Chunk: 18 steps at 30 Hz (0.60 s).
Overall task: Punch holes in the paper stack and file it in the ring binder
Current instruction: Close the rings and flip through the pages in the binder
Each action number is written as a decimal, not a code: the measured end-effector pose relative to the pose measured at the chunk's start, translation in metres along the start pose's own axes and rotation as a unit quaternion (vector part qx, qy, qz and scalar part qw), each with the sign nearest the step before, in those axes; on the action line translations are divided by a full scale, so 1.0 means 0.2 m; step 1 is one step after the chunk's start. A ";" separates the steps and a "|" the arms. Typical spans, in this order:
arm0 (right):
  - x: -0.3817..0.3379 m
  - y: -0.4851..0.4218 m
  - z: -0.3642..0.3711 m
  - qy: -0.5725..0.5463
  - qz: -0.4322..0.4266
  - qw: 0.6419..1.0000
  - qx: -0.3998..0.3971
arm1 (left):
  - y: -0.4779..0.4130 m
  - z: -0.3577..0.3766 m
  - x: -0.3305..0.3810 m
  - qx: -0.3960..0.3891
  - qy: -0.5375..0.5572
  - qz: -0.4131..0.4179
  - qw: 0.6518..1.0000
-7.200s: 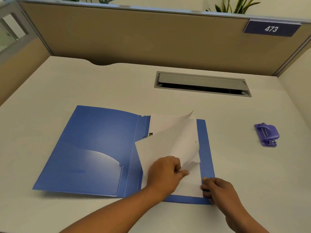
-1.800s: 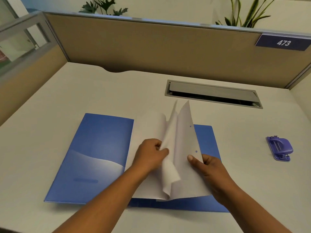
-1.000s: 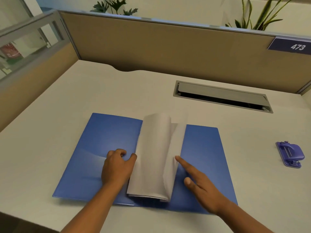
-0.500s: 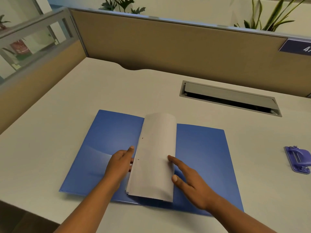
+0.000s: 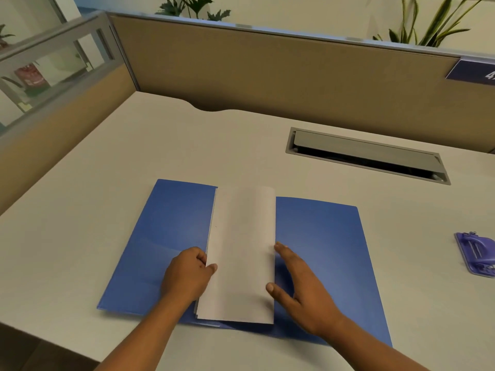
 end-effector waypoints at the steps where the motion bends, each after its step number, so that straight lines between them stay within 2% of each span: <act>1: 0.05 0.01 0.01 0.024 0.004 1.000 0.011 | 0.00 0.01 -0.01 -0.002 -0.007 -0.003 1.000; 4: 0.18 0.05 0.02 0.128 -0.008 0.992 -0.016 | -0.01 0.03 -0.02 -0.006 0.009 -0.011 1.000; 7: 0.23 0.07 0.02 0.138 -0.015 0.990 -0.021 | -0.01 0.04 -0.03 -0.011 0.027 -0.009 1.000; 10: 0.23 0.05 0.01 0.070 0.014 0.997 0.013 | -0.01 0.04 -0.03 -0.002 0.048 -0.001 0.999; 14: 0.22 0.04 -0.03 -0.054 0.047 0.996 0.055 | 0.01 0.01 0.00 0.070 0.086 0.020 0.994; 18: 0.20 0.05 -0.12 -0.179 0.071 0.967 0.167 | 0.03 -0.01 0.06 0.124 0.131 0.048 0.982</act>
Point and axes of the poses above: each hand's wrist, its own y-axis away from the middle knuckle, its own z-axis out of the palm, x = y × z, the point moved 1 cm from there along -y, towards the middle knuckle, and after that the axes turned 5 degrees about -y, right-handed, at the moved point
